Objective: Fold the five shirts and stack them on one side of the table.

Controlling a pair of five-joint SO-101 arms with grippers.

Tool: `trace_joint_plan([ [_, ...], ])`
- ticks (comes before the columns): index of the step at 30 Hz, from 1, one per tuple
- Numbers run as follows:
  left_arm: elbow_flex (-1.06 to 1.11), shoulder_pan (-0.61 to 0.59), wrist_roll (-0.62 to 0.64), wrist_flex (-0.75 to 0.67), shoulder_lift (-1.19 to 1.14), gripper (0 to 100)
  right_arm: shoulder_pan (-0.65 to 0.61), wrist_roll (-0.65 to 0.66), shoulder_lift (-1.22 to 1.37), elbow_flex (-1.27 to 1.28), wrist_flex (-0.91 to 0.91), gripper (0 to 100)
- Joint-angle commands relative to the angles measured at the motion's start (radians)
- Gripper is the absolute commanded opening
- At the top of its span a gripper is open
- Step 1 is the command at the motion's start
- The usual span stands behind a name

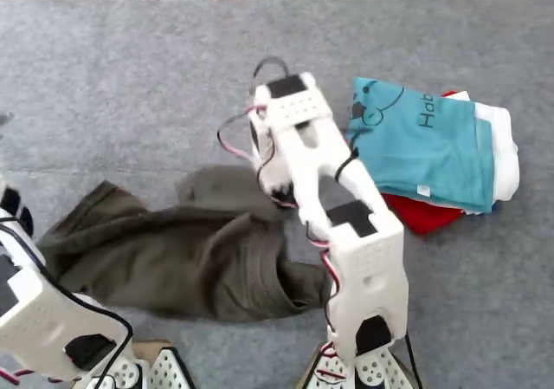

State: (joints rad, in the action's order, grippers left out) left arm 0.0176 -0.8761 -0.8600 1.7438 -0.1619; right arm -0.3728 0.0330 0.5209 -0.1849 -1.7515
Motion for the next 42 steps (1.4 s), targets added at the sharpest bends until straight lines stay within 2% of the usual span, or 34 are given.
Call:
trace_joint_plan([
  [1, 0.042, -0.07, -0.109, 0.014, 0.017, 3, -0.055, 0.037, -0.12, 0.214, 0.029, 1.5],
  [5, 0.045, -0.165, -0.215, 0.014, 0.017, 3, -0.098, 0.034, -0.193, 0.371, 0.135, 1.8],
  [9, 0.015, -0.229, -0.275, 0.014, 0.018, 3, -0.163, 0.035, -0.225, 0.424, 0.161, 2.8],
  [14, -0.028, -0.252, -0.269, 0.014, 0.011, 3, -0.163, 0.054, -0.226, 0.418, 0.153, 18.9],
  [17, -0.028, -0.251, -0.269, 0.014, 0.011, 3, -0.127, 0.14, -0.237, 0.401, 0.121, 24.2],
  [20, -0.028, -0.249, -0.269, 0.014, 0.011, 3, -0.071, 0.195, -0.248, 0.332, 0.057, 24.0],
  [24, -0.028, -0.248, -0.269, 0.014, 0.009, 3, -0.018, 0.195, -0.249, 0.16, 0.008, 24.0],
  [30, -0.028, -0.248, -0.267, 0.014, 0.009, 3, -0.097, 0.031, -0.219, -0.051, 0.084, 24.0],
  [36, -0.028, -0.254, -0.267, 0.014, 0.009, 3, -0.133, 0.006, -0.13, -0.137, 0.055, 23.9],
  [38, -0.028, -0.254, -0.267, 0.014, 0.009, 3, -0.133, 0.014, -0.131, -0.174, -0.009, 21.3],
  [42, -0.028, -0.254, -0.267, 0.014, 0.009, 3, -0.12, 0.014, -0.157, -0.154, -0.006, 10.9],
])
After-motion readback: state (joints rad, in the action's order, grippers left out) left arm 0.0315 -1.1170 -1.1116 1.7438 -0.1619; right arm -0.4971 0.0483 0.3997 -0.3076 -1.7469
